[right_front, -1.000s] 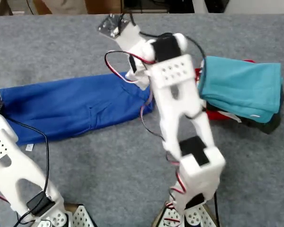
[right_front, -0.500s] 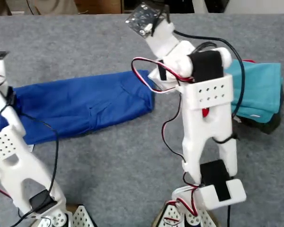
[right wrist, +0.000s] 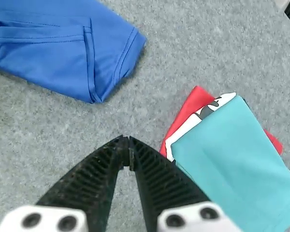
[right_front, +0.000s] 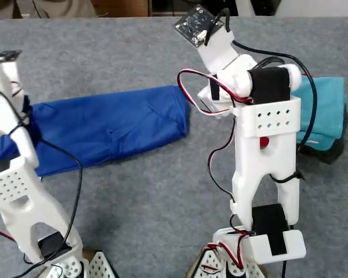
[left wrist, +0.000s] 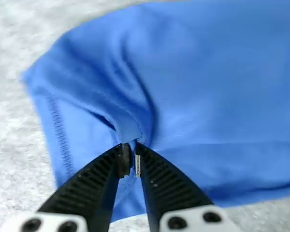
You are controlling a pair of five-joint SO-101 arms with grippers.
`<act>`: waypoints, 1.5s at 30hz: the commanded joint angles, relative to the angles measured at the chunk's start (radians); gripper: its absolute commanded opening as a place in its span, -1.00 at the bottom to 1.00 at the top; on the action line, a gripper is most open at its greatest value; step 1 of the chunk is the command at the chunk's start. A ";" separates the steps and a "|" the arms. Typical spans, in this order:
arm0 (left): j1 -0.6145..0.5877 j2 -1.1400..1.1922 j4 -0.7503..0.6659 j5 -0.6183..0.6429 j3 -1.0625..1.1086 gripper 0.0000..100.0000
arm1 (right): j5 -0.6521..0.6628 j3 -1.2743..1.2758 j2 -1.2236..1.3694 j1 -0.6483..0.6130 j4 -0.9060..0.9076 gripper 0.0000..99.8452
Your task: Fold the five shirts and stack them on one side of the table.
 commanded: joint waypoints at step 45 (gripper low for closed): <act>-0.265 0.367 -0.031 -0.057 -0.376 -0.66 | 0.000 0.004 -0.035 0.007 0.014 -1.00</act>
